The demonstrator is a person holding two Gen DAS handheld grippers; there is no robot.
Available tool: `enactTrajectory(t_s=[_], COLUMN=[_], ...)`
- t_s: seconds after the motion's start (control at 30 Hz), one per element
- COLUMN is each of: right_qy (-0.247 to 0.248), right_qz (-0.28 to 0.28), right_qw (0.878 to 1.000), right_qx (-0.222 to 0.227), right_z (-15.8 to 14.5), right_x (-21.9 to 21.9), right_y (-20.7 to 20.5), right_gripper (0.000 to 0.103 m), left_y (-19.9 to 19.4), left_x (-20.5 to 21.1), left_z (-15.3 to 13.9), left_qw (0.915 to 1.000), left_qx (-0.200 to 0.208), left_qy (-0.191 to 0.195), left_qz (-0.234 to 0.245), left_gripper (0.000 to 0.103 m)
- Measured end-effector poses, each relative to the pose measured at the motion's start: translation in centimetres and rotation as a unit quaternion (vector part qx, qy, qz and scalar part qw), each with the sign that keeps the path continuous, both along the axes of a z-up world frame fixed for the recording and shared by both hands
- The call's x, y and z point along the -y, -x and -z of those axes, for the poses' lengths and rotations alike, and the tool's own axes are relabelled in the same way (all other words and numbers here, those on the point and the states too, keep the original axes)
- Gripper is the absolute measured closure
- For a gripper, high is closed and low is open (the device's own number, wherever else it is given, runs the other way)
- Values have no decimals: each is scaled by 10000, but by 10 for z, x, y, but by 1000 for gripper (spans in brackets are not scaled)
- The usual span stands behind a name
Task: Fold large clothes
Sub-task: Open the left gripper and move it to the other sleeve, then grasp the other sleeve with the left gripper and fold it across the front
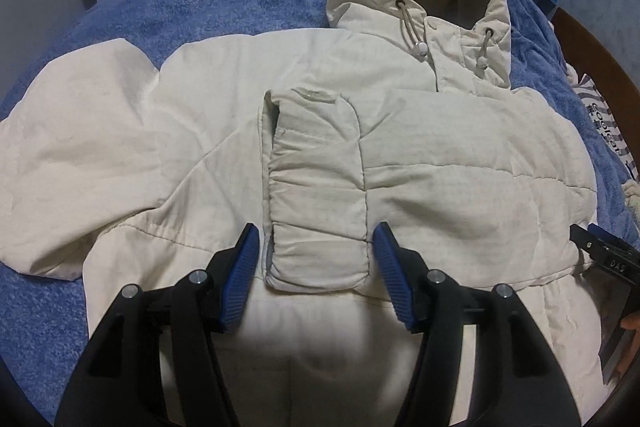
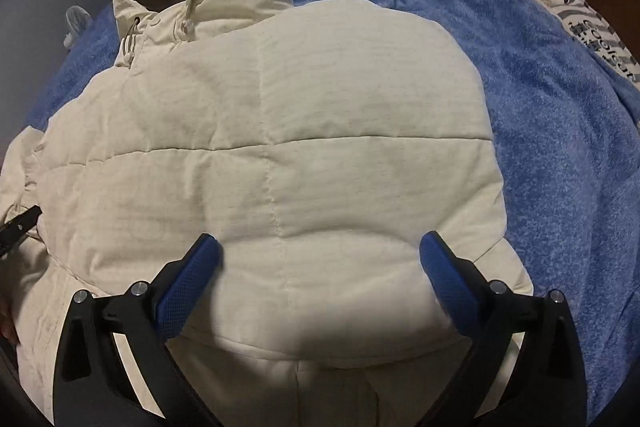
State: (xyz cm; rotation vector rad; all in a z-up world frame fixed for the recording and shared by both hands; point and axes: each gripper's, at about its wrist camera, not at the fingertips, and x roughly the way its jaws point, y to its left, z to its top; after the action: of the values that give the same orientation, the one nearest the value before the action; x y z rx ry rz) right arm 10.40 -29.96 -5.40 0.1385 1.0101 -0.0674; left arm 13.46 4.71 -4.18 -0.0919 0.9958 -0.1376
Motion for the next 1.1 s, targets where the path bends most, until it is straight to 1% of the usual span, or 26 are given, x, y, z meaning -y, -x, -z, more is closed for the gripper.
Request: enactTrajectory(t_s=[0.13,0.3,0.43,0.5,0.53,0.57,0.63,0.73,0.83,0.9,0.93,1.0,1.03,1.1], right_qy=[-11,-160,-256,-270,-287,-317,-398,-684,-792,-797,-792,-765,-748,-735], right_qz=[-14,-11,47,90,86,50,-43,-365,-665,-888,-975,-1119,-1152,-1148], right_qw=[10000,9999,9995,9989,9983,9974,9955,9900,9856,9833,9826,9819,9822,9832], right_qx=[-13,36,198,370,507,640,859,1178,1336,1376,1369,1323,1282,1215], right_z=[0,-1,-10,-18,-25,-31,-43,-60,-72,-77,-78,-77,-75,-72], right_x=[-1,2,5,6,5,4,1,-11,-28,-38,-43,-52,-55,-58], right_y=[-1,0,5,9,13,16,22,33,42,45,46,48,47,45], right_gripper=[6,6,6,6,6,6,6,6,6,6,6,6,6,6], left_y=[0,2,4,9,12,17,23,35,45,50,51,56,56,62], left_x=[0,2,2,1,0,-6,-20,-65,-109,-144,-157,-192,-202,-232], left_z=[-2,-4,-10,-26,-33,-47,-71,-105,-115,-110,-106,-91,-85,-65], left_qw=[10000,10000,9999,9999,9998,9993,9974,9893,9785,9680,9643,9521,9475,9305], left_qx=[-8,18,-50,45,132,320,637,1146,1409,1428,1393,1288,1249,1085], left_qy=[19,-52,-75,-44,-45,-47,-46,109,90,-73,-112,-176,-181,-197], left_qz=[-57,-61,-105,-106,-120,-163,-327,-891,-1506,-2064,-2250,-2767,-2939,-3494], left_gripper=[44,42,42,40,37,33,28,23,19,19,19,19,19,19])
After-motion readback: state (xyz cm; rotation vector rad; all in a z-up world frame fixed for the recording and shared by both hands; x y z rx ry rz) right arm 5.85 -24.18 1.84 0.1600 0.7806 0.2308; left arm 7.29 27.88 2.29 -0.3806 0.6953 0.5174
